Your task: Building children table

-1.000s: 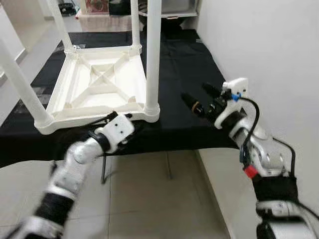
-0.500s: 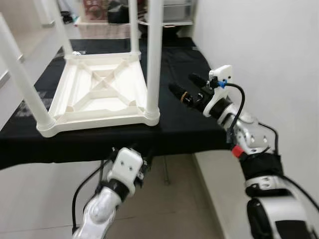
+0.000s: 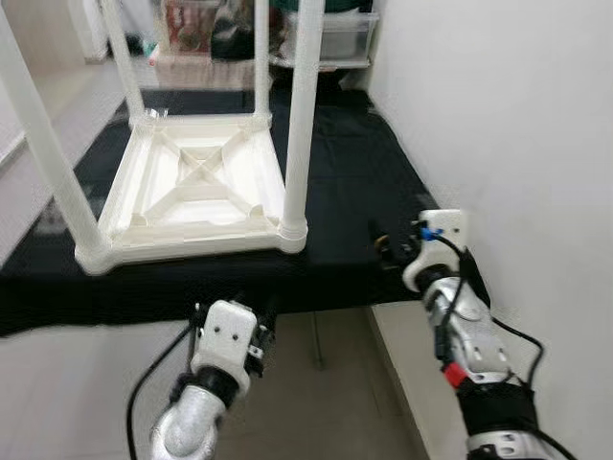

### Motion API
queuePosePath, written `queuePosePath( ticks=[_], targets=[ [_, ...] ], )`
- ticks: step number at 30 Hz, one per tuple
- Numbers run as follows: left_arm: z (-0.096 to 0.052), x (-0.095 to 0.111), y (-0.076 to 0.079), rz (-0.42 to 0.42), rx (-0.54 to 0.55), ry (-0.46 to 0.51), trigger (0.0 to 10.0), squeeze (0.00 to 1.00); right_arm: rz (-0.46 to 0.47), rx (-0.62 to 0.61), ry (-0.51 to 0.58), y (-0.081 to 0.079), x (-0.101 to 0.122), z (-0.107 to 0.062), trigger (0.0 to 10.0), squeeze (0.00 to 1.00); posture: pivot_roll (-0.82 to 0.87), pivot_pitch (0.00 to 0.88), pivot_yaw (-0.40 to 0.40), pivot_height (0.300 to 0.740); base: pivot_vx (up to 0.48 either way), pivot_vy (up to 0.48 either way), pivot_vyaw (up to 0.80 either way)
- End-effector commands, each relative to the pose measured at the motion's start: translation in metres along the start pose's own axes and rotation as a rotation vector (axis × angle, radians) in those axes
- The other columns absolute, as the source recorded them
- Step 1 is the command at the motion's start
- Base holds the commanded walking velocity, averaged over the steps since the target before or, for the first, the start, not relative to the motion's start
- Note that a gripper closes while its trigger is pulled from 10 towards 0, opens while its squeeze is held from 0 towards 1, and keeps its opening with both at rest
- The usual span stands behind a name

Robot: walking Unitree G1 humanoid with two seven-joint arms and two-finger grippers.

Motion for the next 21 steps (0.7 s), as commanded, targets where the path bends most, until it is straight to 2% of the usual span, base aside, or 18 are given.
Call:
queuePosePath(
  ticks=[1,3,10,14,18,21],
  targets=[
    [-0.002,-0.003,0.001,0.011,-0.005,-0.025,10.0,0.00,-0.011,-0.021,0.012,0.003,-0.002,-0.003,10.0,0.00,0.05,0.042,-0.051,0.740,0.412,0.244,0.00],
    [-0.002,-0.003,0.002,0.012,-0.012,-0.029,10.0,0.00,-0.032,-0.032,0.024,0.003,-0.001,-0.003,10.0,0.00,0.05,0.038,-0.049,0.740,0.412,0.244,0.00],
    [-0.003,-0.004,0.004,0.019,-0.011,-0.039,10.0,0.00,-0.019,-0.058,0.029,0.000,0.003,-0.003,10.0,0.00,0.05,0.030,-0.048,0.740,0.416,0.206,0.00],
    [-0.003,-0.005,0.004,0.012,-0.019,-0.042,10.0,0.00,-0.025,-0.061,0.044,-0.001,0.008,0.000,10.0,0.00,0.05,0.027,-0.046,0.740,0.416,0.000,0.00],
    [-0.003,-0.007,0.007,0.017,-0.031,-0.067,10.0,0.00,-0.031,-0.064,0.064,-0.001,0.013,0.002,10.0,0.00,0.05,0.025,-0.045,0.740,0.000,0.000,0.00],
    [-0.003,-0.008,0.008,0.015,-0.038,-0.072,10.0,0.00,-0.032,-0.105,0.096,0.008,0.022,0.004,10.0,0.00,0.05,0.022,-0.046,0.740,0.000,0.000,0.00]
  ],
)
Point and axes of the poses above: a point about 5 cm out from each wrist's last joint towards the gripper, its own z axis pointing out of the wrist towards the gripper, its own x axis along the axis of the wrist's last joint, y = z × x, the point moved 3 cm from there along z, pointing out of the wrist towards the gripper, and after that the axes turned 15 degrees about z, right-handed, at the moved point
